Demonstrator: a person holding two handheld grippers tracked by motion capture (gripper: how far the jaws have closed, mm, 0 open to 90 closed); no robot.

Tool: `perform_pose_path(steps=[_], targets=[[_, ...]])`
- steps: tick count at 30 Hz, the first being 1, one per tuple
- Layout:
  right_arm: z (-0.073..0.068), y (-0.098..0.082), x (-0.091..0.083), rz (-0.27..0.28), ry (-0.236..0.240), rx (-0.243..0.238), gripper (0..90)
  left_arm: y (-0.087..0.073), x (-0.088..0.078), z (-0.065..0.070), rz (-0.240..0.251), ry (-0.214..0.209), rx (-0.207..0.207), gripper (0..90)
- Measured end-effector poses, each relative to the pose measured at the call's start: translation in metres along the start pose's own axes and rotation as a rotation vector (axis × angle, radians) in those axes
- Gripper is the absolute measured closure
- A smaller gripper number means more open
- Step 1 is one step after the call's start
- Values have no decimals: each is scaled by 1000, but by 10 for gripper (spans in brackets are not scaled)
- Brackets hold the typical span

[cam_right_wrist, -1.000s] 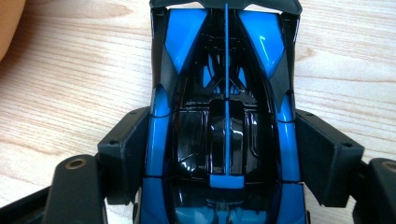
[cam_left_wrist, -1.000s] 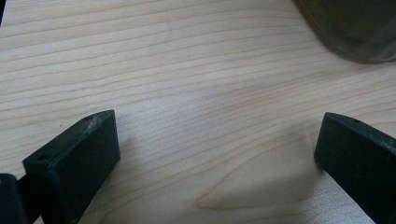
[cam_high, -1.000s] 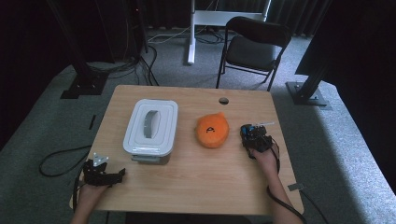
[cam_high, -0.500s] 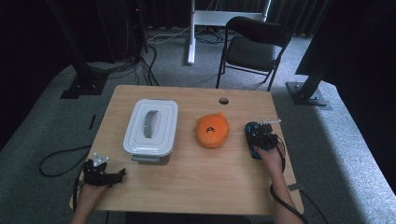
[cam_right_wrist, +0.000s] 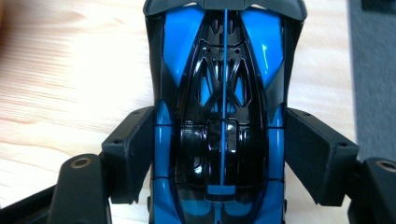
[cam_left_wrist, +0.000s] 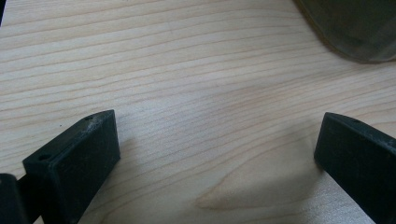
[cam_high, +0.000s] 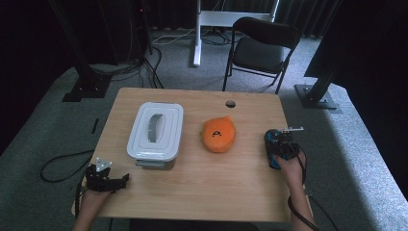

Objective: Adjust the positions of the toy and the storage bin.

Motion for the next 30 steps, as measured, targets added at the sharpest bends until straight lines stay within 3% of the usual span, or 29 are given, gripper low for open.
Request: perform_pose_path(steps=[1,6,14,15,16,17,23,26,30], targets=[[8,-4,2,-7,-26,22,277,0,0,0,0,0,0,5],[19,-12,5,-5,-22,62,279,0,0,0,0,0,0,5],[20,-16,8,24,-14,67,271,0,0,0,0,0,0,5],[21,-17,8,29,-10,80,197,0,0,0,0,0,0,5],[21,-17,8,29,-10,80,197,0,0,0,0,0,0,5],[23,-18,9,28,6,97,142,0,0,0,0,0,0,5],[17,-25,16,-2,18,55,127,0,0,0,0,0,0,5],[15,-27,20,4,-15,34,148,0,0,0,0,0,0,5],[20,-28,18,13,-13,30,251,0,0,0,0,0,0,5]])
Point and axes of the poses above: each handheld gripper's, and its own axes: x roughly forward along the jaws, y roughly out of its top, z roughly to its right, the point moved 4 cm from there along x, roughly forward along the jaws, and after that the axes turned 6 degrees about x, right-handed, at the moved point
